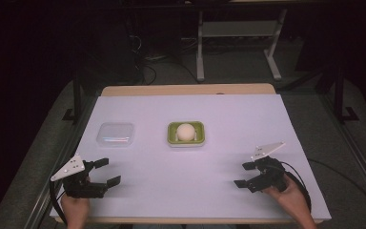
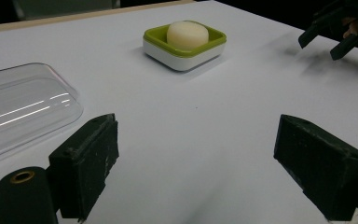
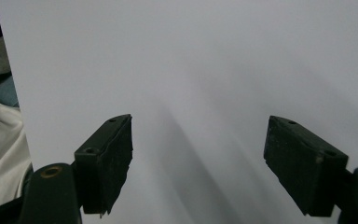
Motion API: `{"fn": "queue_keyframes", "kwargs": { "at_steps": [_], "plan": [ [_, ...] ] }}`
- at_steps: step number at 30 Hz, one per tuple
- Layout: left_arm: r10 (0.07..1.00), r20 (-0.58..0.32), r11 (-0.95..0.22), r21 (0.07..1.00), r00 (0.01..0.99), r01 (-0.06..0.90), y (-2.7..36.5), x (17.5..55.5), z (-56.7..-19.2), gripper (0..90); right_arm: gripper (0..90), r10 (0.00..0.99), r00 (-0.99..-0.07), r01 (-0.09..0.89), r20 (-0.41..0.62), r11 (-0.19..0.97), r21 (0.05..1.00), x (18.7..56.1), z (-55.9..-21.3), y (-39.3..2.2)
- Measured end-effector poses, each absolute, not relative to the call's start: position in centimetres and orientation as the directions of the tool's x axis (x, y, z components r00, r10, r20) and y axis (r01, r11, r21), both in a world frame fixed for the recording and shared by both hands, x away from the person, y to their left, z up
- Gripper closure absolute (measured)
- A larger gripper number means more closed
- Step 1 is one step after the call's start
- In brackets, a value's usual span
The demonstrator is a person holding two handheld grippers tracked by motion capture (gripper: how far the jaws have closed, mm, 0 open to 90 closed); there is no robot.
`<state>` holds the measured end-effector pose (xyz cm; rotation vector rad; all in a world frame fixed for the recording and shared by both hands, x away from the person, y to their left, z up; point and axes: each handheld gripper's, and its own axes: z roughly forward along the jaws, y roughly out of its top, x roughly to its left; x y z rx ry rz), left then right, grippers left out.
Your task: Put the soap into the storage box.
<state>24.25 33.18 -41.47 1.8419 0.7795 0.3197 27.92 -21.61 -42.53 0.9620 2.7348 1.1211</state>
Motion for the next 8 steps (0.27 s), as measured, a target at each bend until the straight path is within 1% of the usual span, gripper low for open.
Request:
{"fn": "queue_keyframes", "kwargs": {
  "at_steps": [2, 8],
  "plan": [
    [0.645, -0.137, -0.228, 0.905, 0.751, 0.36, 33.2, 24.2, -41.4, 13.1, 23.1, 0.568, -0.801, 0.534, 0.189, 0.535, 0.655, 26.8, -42.6, -22.0],
    [0.642, -0.136, -0.229, 0.905, 0.754, 0.359, 33.1, 24.2, -41.4, 13.1, 23.4, 0.583, -0.795, 0.528, 0.166, 0.531, 0.663, 25.5, -43.0, -22.7]
  ]
}}
